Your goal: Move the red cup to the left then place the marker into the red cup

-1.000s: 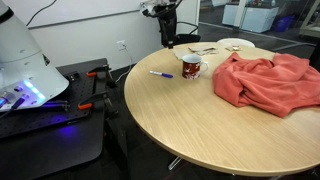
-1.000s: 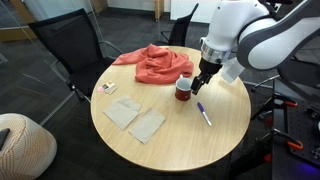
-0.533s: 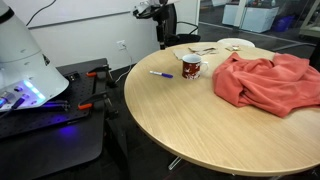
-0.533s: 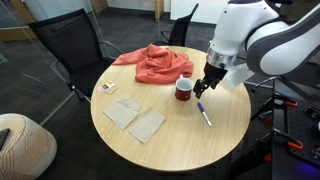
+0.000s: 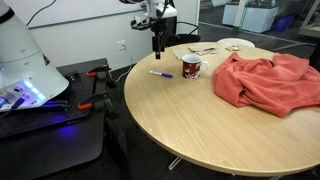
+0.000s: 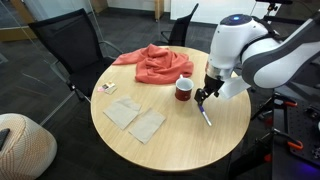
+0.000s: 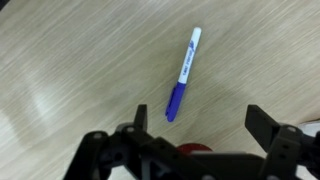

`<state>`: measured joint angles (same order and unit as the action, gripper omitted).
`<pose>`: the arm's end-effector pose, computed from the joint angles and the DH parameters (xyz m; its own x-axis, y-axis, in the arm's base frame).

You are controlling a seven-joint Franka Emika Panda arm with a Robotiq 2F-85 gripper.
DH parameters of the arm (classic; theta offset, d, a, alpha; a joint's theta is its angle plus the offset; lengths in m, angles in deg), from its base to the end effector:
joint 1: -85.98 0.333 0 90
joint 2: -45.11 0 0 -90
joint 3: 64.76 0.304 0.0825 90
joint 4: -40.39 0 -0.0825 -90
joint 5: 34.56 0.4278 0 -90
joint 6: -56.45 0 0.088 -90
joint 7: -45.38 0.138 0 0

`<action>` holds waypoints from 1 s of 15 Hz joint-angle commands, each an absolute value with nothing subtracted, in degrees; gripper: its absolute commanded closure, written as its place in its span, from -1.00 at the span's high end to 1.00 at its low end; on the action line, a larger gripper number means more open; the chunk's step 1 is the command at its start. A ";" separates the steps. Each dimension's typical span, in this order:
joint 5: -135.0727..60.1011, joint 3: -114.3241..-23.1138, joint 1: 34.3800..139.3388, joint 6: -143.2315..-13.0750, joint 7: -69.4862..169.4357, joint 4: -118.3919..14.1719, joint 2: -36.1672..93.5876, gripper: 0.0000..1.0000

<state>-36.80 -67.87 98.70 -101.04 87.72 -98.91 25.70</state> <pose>0.4895 0.0810 0.0841 0.8618 -0.5072 0.0056 -0.5070 -0.8611 0.0385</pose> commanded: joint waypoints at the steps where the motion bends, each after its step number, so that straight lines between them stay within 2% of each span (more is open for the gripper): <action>1: -37.34 -69.30 99.77 -103.86 88.86 -97.25 21.97 1.00; 15: -34.73 -71.59 100.26 -106.35 86.98 -90.09 11.94 1.00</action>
<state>-36.10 -70.49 99.10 -105.27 87.62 -91.64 13.59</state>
